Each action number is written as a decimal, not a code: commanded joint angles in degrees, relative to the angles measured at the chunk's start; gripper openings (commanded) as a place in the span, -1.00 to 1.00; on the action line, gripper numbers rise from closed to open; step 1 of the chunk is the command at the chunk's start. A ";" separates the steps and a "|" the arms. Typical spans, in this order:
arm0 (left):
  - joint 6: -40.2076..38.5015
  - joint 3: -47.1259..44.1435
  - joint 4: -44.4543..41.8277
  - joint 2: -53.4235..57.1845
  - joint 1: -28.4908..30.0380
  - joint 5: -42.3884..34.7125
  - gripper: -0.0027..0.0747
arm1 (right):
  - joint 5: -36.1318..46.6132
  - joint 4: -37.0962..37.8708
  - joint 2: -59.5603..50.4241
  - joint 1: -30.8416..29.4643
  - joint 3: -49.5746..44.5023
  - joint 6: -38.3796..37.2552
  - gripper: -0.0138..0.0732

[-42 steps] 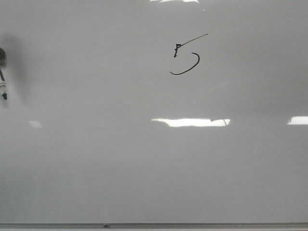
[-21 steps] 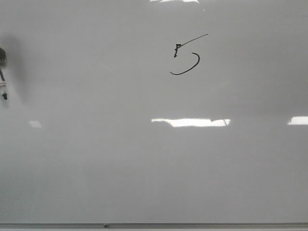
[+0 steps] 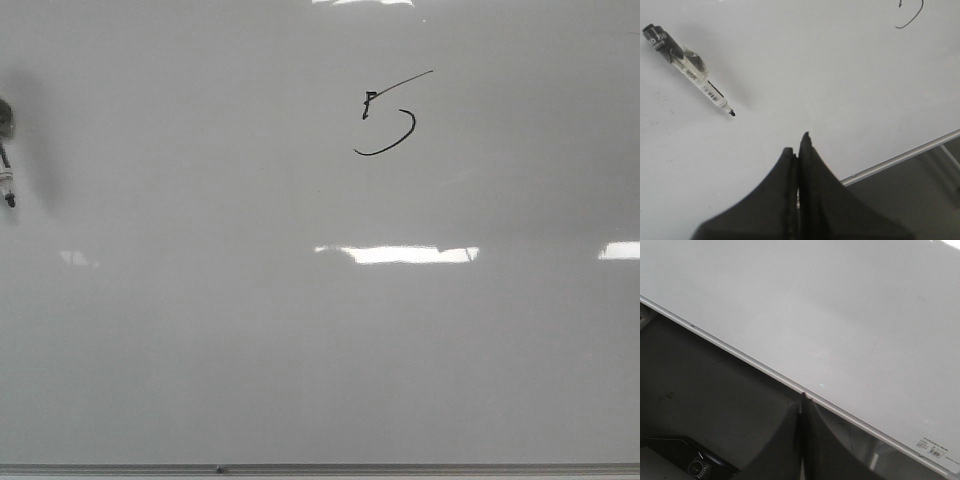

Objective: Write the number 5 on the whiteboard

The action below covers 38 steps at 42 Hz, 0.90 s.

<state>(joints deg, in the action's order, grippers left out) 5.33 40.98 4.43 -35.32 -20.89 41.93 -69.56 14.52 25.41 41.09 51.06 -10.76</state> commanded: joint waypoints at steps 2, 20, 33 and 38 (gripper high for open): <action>8.97 -5.55 6.56 7.67 4.07 -11.73 -0.98 | 3.37 0.78 0.61 -0.29 1.72 -0.10 -0.84; 8.97 -32.86 5.78 30.24 13.46 -38.06 -0.98 | 3.37 0.78 0.61 -0.29 1.72 -0.10 -0.84; 7.64 -39.87 5.78 36.68 17.69 -40.37 -0.98 | 3.37 0.78 0.61 -0.29 1.72 -0.10 -0.84; -3.24 -41.72 -2.71 36.68 17.52 -40.93 -0.98 | 3.37 0.78 0.61 -0.29 1.72 -0.10 -0.84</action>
<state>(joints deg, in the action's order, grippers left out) 9.34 -0.34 6.57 0.30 -3.25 7.15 -69.56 14.52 25.41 41.09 51.06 -10.76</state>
